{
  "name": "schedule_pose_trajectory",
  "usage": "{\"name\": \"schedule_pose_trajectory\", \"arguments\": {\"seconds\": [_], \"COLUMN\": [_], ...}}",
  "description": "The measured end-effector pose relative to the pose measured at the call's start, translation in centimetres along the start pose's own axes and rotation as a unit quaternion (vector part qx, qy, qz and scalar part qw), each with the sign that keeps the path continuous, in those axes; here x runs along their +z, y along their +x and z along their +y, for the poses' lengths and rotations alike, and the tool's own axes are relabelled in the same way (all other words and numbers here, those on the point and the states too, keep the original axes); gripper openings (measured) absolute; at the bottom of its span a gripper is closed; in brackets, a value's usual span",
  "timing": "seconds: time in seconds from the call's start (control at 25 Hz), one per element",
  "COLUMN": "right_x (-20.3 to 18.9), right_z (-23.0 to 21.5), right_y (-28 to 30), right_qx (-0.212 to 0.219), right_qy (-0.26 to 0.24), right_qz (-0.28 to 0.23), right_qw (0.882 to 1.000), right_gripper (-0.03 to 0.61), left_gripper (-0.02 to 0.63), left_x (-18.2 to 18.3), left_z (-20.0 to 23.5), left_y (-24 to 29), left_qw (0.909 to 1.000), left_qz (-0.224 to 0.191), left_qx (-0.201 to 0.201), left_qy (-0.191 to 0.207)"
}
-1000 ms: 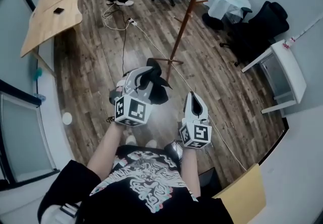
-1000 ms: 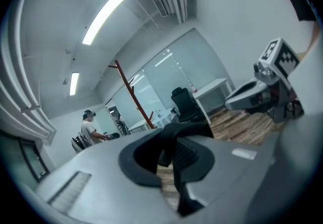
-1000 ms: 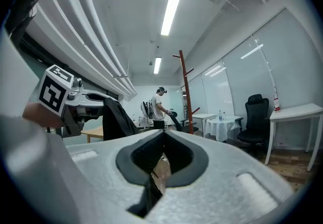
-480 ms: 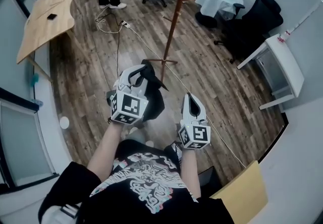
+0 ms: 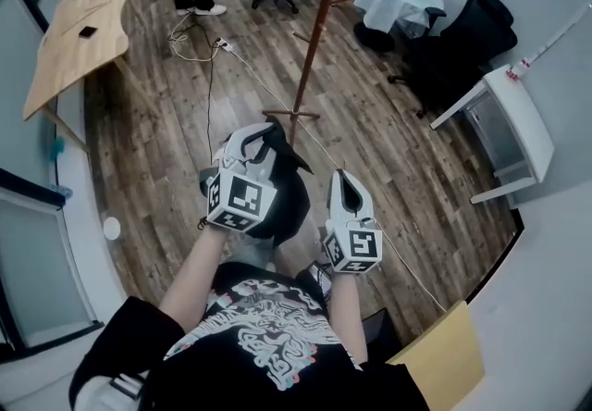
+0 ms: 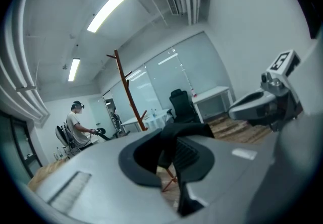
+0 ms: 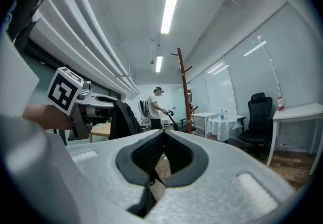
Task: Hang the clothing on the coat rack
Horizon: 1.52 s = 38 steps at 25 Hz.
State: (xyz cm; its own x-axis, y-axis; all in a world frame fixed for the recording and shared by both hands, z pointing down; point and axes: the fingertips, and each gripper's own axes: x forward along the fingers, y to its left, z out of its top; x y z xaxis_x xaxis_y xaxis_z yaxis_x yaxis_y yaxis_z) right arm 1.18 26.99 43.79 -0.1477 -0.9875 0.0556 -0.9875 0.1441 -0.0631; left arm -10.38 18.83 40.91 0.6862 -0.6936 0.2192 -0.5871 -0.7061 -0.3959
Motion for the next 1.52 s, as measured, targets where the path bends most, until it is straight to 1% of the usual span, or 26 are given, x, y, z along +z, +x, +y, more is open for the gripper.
{"name": "schedule_pose_trajectory", "arguments": {"seconds": [0.16,0.36,0.52,0.68,0.84,1.04,1.16,1.32,1.44,1.52], "right_x": [-0.1,-0.2,-0.1,0.4,1.2,0.6,0.5,0.0,0.3,0.5], "right_z": [-1.9,-4.1,-5.8,-7.3,-8.8,-11.0,-11.7,-12.3,-12.7,-12.8], "right_y": [2.1,5.8,9.8,13.6,17.5,21.4,23.3,25.2,26.7,27.4], "right_qx": [-0.004,-0.005,-0.012,-0.02,-0.029,-0.047,-0.052,-0.06,-0.065,-0.066], "right_qy": [0.001,0.003,0.001,0.002,-0.006,-0.002,-0.002,0.006,0.021,0.023], "right_qz": [0.003,0.011,0.017,0.022,0.02,0.029,0.034,0.038,0.032,0.028], "right_qw": [1.0,1.0,1.0,1.0,0.999,0.998,0.998,0.997,0.997,0.997], "right_gripper": [-0.002,-0.002,-0.002,-0.002,-0.002,-0.002,-0.002,-0.002,-0.002,-0.002], "left_gripper": [0.017,0.017,0.017,0.017,0.017,0.017,0.017,0.017,0.017,0.017], "left_x": [0.3,-0.4,-0.6,-0.9,-0.9,-1.5,-1.5,-1.8,-1.8,-1.5], "left_z": [0.6,2.6,5.5,8.1,10.9,13.2,14.7,15.5,15.9,15.9], "left_y": [2.7,6.6,10.1,14.1,18.0,22.3,23.9,25.7,26.8,27.5], "left_qw": [1.0,0.9999,1.0,0.9999,0.9999,0.9997,0.9997,0.9994,0.999,0.9985], "left_qz": [-0.003,0.01,0.007,0.009,0.0,-0.001,-0.005,-0.007,-0.012,-0.017], "left_qx": [-0.004,-0.003,0.0,-0.008,-0.013,-0.024,-0.025,-0.034,-0.043,-0.051], "left_qy": [0.004,0.003,0.0,0.001,0.0,-0.002,-0.005,-0.007,-0.006,-0.004]}}
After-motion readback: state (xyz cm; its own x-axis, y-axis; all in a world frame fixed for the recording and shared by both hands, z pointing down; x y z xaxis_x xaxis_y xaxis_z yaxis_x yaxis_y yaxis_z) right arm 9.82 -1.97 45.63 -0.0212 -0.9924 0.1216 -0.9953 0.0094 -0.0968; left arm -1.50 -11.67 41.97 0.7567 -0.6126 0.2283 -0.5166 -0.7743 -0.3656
